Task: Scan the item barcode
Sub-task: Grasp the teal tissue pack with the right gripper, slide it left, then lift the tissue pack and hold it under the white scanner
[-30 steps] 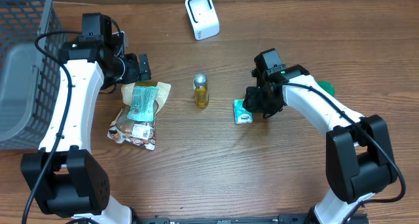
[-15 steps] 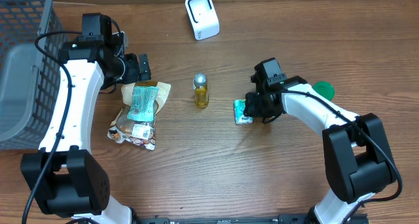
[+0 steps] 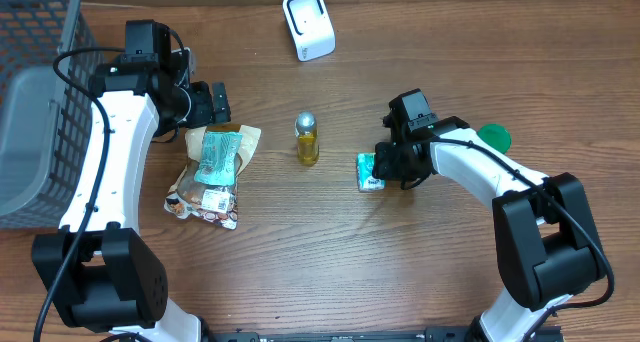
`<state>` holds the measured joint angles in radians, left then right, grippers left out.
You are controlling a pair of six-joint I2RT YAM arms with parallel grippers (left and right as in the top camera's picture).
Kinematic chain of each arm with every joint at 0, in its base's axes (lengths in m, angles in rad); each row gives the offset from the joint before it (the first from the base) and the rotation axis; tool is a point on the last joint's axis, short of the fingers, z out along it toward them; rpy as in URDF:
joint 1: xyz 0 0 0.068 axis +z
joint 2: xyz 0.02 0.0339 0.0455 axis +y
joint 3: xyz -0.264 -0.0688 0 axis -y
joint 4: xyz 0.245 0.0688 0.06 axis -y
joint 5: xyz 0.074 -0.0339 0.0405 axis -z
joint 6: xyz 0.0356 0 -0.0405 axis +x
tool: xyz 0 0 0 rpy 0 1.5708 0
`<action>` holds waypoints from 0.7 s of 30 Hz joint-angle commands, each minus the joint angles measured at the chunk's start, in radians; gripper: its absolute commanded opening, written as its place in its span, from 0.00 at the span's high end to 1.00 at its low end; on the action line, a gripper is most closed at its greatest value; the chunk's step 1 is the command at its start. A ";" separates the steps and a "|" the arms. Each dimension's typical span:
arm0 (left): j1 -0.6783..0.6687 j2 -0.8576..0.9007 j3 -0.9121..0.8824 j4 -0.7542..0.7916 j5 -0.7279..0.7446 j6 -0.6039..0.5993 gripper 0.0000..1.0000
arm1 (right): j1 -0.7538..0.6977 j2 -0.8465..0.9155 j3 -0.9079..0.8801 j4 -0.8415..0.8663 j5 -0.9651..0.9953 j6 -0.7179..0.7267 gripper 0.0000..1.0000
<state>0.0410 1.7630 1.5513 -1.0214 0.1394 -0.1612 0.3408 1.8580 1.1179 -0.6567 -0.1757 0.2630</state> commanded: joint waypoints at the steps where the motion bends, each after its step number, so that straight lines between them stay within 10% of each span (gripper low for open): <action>1: -0.002 -0.017 0.018 0.002 0.008 0.011 0.01 | -0.002 0.001 -0.037 -0.006 0.017 -0.002 0.77; 4: -0.002 -0.017 0.018 0.002 0.008 0.011 0.01 | -0.002 0.001 -0.040 -0.005 0.016 -0.002 0.96; 15: -0.002 -0.017 0.018 0.002 0.008 0.011 0.00 | -0.073 -0.030 0.519 -0.449 -0.117 -0.116 0.96; 21: -0.002 -0.017 0.018 0.002 0.008 0.011 0.01 | -0.045 -0.024 0.589 -0.384 -0.168 -0.191 0.96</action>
<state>0.0410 1.7630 1.5513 -1.0214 0.1390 -0.1612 0.2649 1.8420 1.6962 -1.0676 -0.3210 0.1314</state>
